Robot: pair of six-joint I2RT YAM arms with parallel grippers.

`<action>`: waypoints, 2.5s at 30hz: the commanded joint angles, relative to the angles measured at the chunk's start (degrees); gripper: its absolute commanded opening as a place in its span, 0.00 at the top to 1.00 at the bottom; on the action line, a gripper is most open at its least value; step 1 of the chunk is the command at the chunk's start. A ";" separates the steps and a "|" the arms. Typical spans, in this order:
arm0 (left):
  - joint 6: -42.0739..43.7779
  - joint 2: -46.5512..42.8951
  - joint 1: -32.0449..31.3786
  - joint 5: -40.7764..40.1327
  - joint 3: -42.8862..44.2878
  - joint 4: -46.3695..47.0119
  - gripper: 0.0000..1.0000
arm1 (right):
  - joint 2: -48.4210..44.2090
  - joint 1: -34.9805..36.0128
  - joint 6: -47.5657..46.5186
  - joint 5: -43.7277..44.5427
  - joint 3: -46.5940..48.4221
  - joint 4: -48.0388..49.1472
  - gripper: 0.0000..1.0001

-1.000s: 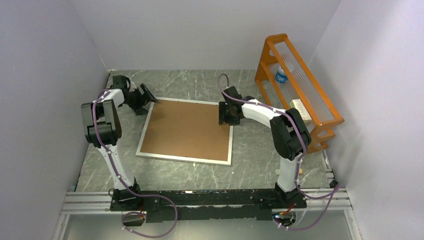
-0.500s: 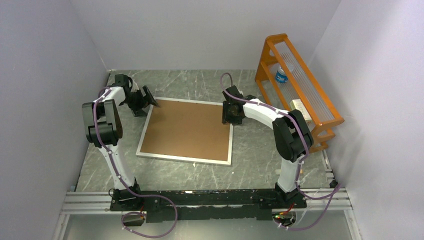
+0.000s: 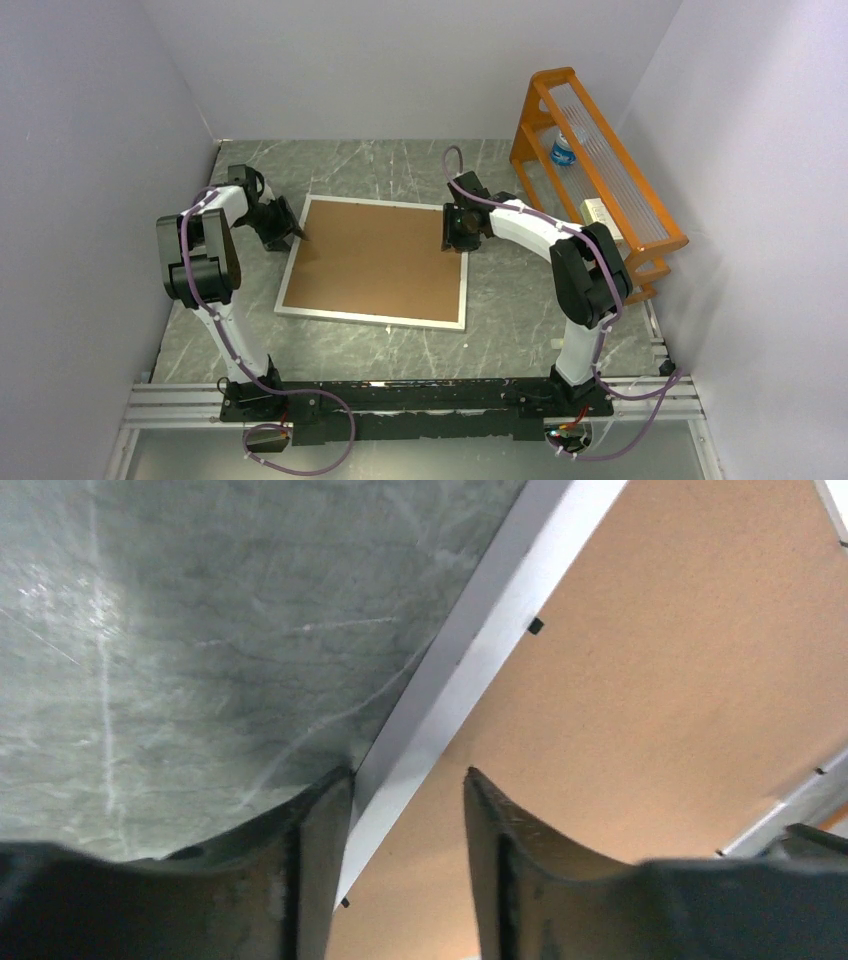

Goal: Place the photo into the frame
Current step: Adjust the photo frame at the center of the board, then install the photo frame at the center of the board.

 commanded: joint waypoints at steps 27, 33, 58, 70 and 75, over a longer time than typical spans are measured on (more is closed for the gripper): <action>-16.97 -8.61 -11.63 6.58 -25.20 7.05 0.50 | 21.26 10.86 23.06 -32.69 17.93 31.52 0.83; -16.26 -3.47 -11.60 6.36 -25.58 6.02 0.63 | 28.02 12.03 25.26 -37.81 23.90 34.35 0.86; -16.75 0.83 -11.57 7.79 -27.48 5.99 0.97 | 34.15 9.52 21.33 -31.04 24.70 26.00 0.95; -17.01 0.86 -11.46 7.96 -27.47 5.72 0.97 | 34.88 8.21 18.74 -25.56 23.15 20.83 0.92; -17.16 0.76 -11.36 7.88 -27.48 5.73 0.97 | 36.17 7.94 16.79 -20.43 23.73 14.24 0.80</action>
